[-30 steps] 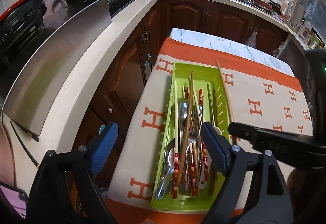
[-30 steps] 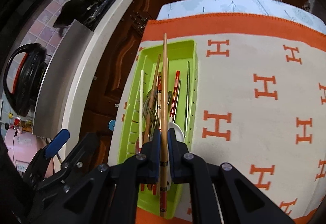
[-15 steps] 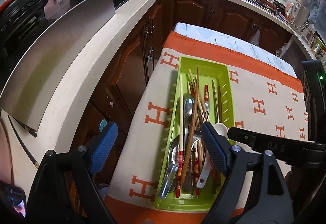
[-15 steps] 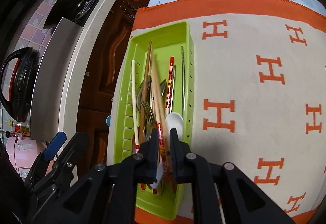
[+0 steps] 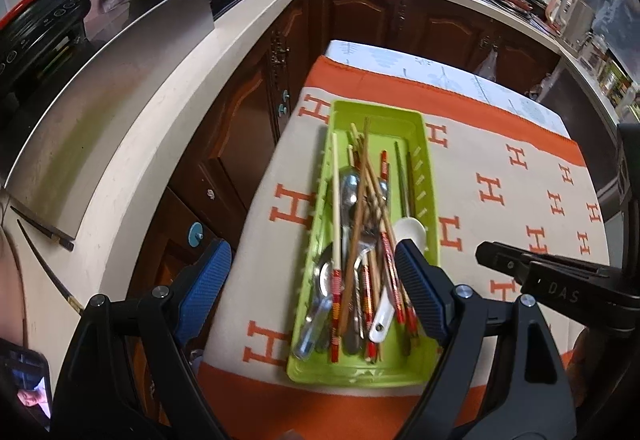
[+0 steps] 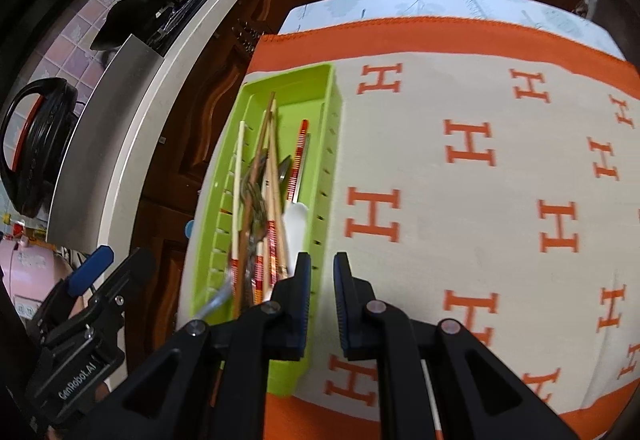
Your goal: Organize utensils
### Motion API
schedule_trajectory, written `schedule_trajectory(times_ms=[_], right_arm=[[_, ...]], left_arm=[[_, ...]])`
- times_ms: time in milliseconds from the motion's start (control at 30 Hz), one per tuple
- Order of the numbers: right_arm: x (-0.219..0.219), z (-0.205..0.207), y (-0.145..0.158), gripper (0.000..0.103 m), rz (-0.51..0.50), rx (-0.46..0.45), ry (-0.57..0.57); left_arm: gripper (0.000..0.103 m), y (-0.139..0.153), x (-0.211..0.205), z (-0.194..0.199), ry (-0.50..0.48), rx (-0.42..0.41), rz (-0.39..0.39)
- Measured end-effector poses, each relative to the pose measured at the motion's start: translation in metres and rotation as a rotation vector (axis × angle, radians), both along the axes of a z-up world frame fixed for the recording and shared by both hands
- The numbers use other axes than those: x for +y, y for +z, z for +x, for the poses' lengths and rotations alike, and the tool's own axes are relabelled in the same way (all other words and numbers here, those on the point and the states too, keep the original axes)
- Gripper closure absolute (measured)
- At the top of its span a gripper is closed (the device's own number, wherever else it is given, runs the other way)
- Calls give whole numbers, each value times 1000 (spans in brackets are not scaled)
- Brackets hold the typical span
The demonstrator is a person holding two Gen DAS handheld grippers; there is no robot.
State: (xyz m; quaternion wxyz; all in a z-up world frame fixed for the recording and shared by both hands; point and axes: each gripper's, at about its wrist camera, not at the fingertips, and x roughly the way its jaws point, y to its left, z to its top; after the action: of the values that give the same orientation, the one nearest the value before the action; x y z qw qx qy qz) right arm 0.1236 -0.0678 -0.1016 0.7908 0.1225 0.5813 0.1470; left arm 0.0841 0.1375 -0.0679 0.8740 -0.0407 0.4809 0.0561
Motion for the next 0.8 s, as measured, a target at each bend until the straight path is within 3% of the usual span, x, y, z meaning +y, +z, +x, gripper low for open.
schedule_trajectory(times_ms=[433, 600, 800], right_arm=[[-83, -63, 9, 91, -153, -111, -78], [-118, -85, 19, 81, -142, -163, -123], [-151, -106, 49, 81, -134, -242, -172]], left_arm=[[21, -12, -79, -36, -132, 36, -44], [21, 4, -120, -53, -200, -12, -36], [21, 31, -158, -62, -255, -67, -21]])
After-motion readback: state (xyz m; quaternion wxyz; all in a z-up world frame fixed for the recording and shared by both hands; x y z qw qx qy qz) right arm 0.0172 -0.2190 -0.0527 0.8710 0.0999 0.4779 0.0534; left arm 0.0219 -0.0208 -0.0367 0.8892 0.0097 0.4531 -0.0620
